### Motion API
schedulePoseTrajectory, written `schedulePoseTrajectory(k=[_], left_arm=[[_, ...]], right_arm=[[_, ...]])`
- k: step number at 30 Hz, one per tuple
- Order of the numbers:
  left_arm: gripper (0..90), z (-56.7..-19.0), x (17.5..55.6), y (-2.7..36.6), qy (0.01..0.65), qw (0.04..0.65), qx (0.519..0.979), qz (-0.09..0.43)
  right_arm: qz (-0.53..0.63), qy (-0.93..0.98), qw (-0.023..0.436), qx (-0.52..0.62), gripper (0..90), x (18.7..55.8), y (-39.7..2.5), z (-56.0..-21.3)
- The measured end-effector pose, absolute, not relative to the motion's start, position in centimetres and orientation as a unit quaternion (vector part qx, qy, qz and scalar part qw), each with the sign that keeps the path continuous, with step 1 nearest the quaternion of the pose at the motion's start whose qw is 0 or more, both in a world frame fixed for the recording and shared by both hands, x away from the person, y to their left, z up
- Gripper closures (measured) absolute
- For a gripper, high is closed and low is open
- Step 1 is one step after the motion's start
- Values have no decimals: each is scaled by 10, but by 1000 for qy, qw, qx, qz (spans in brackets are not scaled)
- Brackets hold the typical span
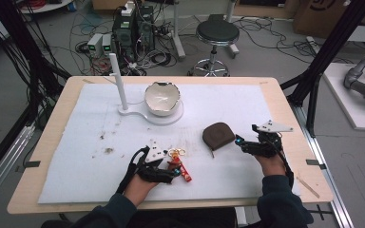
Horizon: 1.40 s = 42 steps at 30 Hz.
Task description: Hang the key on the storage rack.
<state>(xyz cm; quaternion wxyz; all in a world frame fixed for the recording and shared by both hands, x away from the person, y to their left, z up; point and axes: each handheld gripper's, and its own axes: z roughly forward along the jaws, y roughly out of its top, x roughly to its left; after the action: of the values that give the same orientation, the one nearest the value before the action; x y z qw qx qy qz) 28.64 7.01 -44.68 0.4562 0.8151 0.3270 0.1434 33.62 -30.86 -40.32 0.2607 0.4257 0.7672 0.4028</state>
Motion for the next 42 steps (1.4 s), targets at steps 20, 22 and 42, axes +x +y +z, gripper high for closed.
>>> schedulePoseTrajectory(k=[20,22,42], left_arm=[[450,-446,316,114,374,407,827,102],[450,-446,320,122,385,402,823,114],[380,-439,325,169,443,392,793,146]], right_arm=[[401,769,257,426,216,336,-307,-404],[400,770,257,425,216,337,-306,-404],[401,772,256,423,216,337,-304,-404]])
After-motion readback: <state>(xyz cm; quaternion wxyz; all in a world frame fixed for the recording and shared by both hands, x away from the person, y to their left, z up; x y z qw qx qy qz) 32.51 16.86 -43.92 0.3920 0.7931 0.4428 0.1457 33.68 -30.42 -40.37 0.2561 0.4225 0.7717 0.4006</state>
